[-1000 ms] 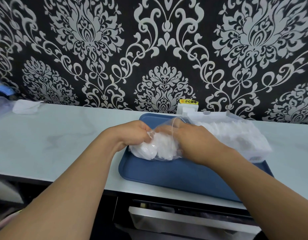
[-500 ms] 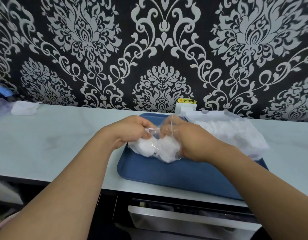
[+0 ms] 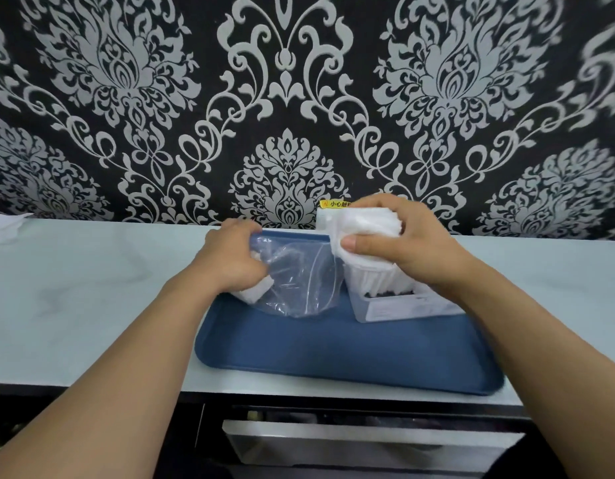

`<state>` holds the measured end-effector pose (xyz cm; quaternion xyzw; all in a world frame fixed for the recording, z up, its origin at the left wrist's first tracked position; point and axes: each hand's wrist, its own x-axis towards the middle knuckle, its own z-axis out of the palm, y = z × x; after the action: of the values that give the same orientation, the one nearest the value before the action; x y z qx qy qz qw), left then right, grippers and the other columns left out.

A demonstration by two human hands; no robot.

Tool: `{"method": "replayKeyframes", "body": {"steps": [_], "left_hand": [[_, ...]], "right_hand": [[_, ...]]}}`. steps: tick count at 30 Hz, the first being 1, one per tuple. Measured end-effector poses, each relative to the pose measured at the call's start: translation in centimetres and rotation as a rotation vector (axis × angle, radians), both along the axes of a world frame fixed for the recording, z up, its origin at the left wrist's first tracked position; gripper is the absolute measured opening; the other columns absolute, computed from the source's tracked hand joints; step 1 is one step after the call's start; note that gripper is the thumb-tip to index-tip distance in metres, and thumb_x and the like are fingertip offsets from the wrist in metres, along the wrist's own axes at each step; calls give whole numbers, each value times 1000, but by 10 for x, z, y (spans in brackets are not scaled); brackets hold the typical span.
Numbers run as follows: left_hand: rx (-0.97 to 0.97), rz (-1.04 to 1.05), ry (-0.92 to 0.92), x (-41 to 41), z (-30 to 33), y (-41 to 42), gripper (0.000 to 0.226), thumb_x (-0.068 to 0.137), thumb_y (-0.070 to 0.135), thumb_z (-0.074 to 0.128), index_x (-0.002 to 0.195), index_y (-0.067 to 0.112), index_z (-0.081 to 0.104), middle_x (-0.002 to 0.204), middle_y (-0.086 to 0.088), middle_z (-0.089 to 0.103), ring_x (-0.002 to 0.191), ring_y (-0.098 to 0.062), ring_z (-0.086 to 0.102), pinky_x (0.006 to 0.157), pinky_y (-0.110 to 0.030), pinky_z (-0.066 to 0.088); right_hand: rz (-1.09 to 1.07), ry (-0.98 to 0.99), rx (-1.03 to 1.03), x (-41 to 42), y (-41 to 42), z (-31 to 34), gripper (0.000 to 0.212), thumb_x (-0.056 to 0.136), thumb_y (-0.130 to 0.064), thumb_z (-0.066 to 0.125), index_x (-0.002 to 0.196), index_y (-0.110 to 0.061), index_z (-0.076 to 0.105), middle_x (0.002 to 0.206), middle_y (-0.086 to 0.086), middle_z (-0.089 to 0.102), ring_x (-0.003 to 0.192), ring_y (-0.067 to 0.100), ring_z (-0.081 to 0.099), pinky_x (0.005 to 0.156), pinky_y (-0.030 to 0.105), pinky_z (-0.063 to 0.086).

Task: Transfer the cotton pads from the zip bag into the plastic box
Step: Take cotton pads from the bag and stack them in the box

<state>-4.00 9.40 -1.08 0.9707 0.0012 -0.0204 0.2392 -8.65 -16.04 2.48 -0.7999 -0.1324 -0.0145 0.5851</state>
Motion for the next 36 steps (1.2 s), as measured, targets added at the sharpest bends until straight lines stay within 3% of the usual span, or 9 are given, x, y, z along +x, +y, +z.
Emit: {"method": "replayKeyframes", "body": {"steps": [2,5,11,13,18,22,26,31,36], "left_hand": [[-73,8,-178,-7,13,-11,68,78,30,71,142,25,50,144,-3,46,133,-24,43,108,-40,41],[-623,-64,-417,-23,40,-49,46,86,35,61,131,27,59,134,8,54,125,-8,49,105,-29,39],[-1163,-145,-12,-53,43,-148,32,103,53,38,99,31,60,102,9,69,99,-9,68,90,-31,55],[-1185,-138,13,-50,37,-160,41,102,58,34,106,27,62,107,3,72,102,-15,70,91,-36,57],[-974,-328,102,-46,25,-173,45,95,57,54,134,34,50,122,14,66,104,1,64,84,-20,50],[-929,-276,30,-41,19,-178,21,98,45,56,116,33,60,118,12,64,111,-16,64,96,-42,54],[-1014,-152,-16,-36,18,-182,21,105,32,44,110,22,63,113,-4,71,104,-23,68,92,-47,57],[-1044,-200,-5,-32,24,-182,37,108,40,32,122,20,60,114,2,63,104,-14,60,92,-33,51],[-633,-180,-396,-23,22,-152,14,91,28,65,82,17,67,77,9,66,68,-6,58,64,-22,46]], "right_hand": [[43,126,79,-1,-12,-1,45,74,-24,85,114,-14,67,94,-2,71,83,10,68,73,25,53],[78,284,212,-2,-23,-8,54,74,-19,85,122,-10,63,102,7,70,94,20,68,93,48,55],[77,336,557,-17,-4,-1,32,91,-18,61,121,-8,63,106,8,69,101,23,64,92,43,48],[-145,354,658,-18,-1,1,35,93,-38,55,108,-9,68,97,7,74,95,24,70,88,41,50],[-541,308,336,-7,-24,-4,61,86,-79,36,99,-28,68,115,-2,71,106,17,66,100,39,48],[-515,367,304,-5,-36,-4,86,81,-86,29,115,-16,64,109,2,72,104,23,69,93,43,54],[-128,363,204,-13,-44,3,56,95,-60,50,117,-12,69,110,13,74,102,26,72,95,49,55],[-87,328,189,-14,-71,13,24,99,-20,59,112,-3,68,101,11,75,97,29,72,99,48,53],[-308,378,-37,-12,-68,12,35,78,-15,82,102,7,68,102,20,74,75,24,73,61,36,61]]}}
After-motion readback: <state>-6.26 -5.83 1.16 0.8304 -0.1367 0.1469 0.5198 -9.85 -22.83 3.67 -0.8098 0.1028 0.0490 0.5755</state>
